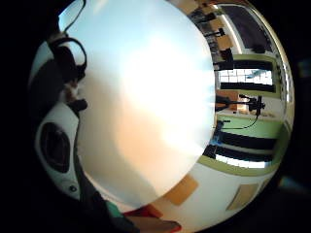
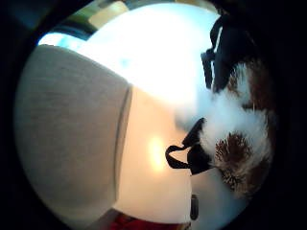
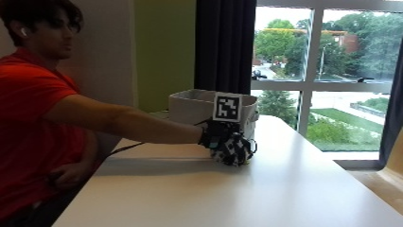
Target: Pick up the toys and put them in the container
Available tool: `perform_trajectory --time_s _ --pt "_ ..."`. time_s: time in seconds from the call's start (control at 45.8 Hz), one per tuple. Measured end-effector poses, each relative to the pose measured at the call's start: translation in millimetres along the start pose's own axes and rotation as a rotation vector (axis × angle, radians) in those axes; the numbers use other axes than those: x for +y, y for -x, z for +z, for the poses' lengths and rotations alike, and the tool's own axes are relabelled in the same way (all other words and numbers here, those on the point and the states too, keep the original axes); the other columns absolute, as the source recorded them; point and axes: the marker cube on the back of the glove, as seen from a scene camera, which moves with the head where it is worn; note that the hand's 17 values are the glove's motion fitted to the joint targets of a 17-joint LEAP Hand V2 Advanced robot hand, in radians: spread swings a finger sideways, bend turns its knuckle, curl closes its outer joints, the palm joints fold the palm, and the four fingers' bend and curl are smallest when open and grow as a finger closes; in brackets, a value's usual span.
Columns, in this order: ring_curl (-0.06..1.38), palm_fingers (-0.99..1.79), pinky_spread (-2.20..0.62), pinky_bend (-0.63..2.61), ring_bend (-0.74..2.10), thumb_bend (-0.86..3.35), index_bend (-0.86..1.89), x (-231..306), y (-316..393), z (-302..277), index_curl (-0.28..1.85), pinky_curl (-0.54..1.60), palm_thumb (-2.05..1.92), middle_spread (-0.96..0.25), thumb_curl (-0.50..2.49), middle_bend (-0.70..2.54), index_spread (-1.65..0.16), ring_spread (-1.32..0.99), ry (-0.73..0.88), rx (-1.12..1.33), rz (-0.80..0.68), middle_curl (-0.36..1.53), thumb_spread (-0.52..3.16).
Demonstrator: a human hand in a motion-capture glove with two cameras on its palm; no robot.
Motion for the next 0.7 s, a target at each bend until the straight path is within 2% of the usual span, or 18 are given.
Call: perform_trajectory --time_s 0.153,0.371,0.481,0.59,0.699 --pt "0.38 0.98 -0.44 1.08 0.83 0.14 0.37 -5 1 -1 0.54 0.32 0.59 -0.33 0.57 0.32 -0.46 -0.42 -0.063 -0.051 0.022 0.28 0.99" --pt "0.39 1.07 -0.44 0.99 0.80 0.12 0.44 -4 -15 -9 0.66 0.33 0.65 -0.40 0.67 0.36 -0.46 -0.47 -0.052 -0.067 0.074 0.33 0.81" --pt "0.39 1.07 -0.44 0.98 0.79 0.10 0.44 3 -22 -24 0.71 0.34 0.65 -0.43 0.72 0.36 -0.46 -0.48 -0.048 -0.057 -0.019 0.34 0.75" --pt "0.40 1.07 -0.44 0.97 0.78 0.09 0.42 11 -19 -52 0.74 0.35 0.66 -0.45 0.75 0.36 -0.46 -0.49 -0.069 -0.163 -0.043 0.36 0.70" --pt "0.40 1.06 -0.45 0.97 0.78 0.08 0.40 18 -30 -82 0.77 0.35 0.65 -0.46 0.79 0.35 -0.47 -0.49 -0.135 -0.100 -0.054 0.37 0.67"
